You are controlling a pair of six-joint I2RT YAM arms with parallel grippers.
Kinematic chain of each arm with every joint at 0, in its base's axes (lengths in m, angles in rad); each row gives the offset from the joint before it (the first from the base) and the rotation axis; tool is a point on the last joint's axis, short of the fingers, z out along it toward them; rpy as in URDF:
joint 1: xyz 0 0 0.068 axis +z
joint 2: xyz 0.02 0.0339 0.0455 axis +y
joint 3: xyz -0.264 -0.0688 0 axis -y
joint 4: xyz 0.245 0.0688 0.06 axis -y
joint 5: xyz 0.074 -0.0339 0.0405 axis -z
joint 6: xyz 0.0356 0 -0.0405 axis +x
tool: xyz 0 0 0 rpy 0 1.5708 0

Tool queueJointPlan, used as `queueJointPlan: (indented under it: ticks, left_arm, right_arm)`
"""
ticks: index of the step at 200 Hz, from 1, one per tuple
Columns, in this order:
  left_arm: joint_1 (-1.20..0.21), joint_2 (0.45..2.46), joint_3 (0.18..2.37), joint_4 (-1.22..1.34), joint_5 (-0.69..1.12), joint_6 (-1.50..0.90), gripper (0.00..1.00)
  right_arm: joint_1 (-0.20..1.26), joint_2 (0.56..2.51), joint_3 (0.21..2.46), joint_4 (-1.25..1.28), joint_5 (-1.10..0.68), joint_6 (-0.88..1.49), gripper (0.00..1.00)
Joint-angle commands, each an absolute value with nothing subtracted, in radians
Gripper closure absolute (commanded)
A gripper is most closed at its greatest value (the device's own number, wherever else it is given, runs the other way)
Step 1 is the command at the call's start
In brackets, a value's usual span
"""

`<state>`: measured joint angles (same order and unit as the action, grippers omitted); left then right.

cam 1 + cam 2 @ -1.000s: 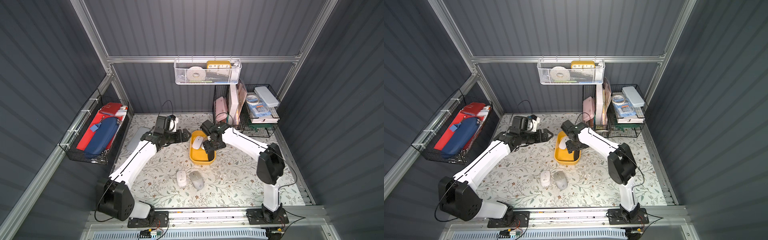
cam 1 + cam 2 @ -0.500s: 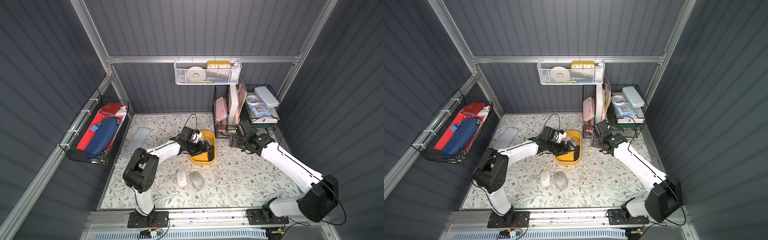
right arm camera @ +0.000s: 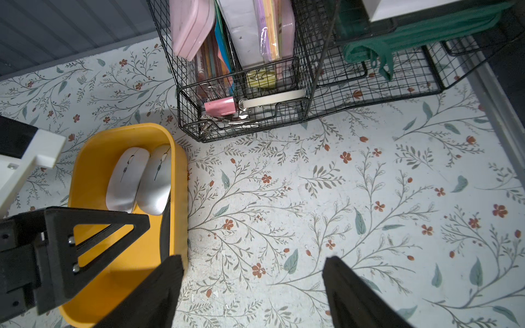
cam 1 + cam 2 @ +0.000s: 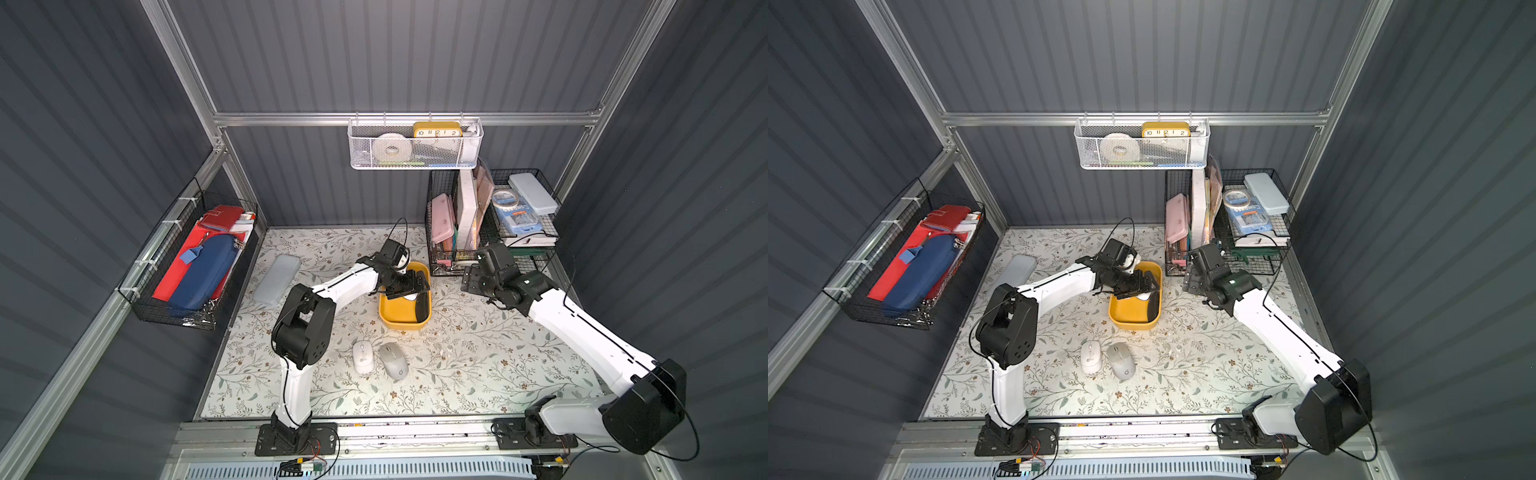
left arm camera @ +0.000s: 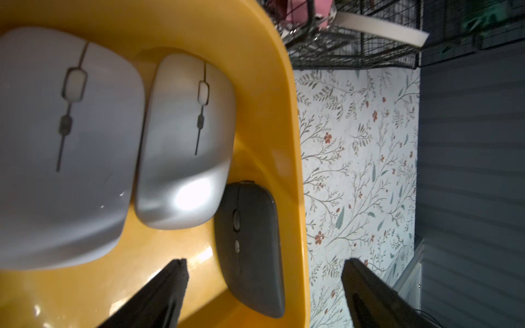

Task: Take out the mouse from the storage box
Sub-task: Pick up the mouse from the storage box.

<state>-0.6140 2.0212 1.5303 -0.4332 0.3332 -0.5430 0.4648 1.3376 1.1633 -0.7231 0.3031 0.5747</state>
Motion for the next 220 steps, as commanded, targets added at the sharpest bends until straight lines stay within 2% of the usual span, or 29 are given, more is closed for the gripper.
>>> queueJointPlan:
  ticks: [1, 30, 47, 152, 220]
  left_arm:
    - [-0.632, 2.026, 1.513, -0.491, 0.314, -0.54, 0.1]
    - [-0.637, 2.045, 1.488, -0.471, 0.319, -0.561, 0.11]
    - [-0.638, 2.061, 1.475, -0.446, 0.34, -0.575, 0.15]
    - [-0.641, 2.165, 1.548, -0.449, 0.354, -0.57, 0.16]
    - [-0.669, 2.273, 1.671, -0.66, 0.157, -0.484, 0.16]
  right_arm:
    - [0.461, 1.331, 1.146, -0.689, 0.286, 0.561, 0.17]
    - [0.459, 1.326, 1.133, -0.682, 0.278, 0.561, 0.17]
    - [0.458, 1.318, 1.123, -0.678, 0.271, 0.561, 0.17]
    - [0.449, 1.296, 1.086, -0.657, 0.241, 0.554, 0.17]
    - [0.445, 1.282, 1.094, -0.629, 0.214, 0.549, 0.17]
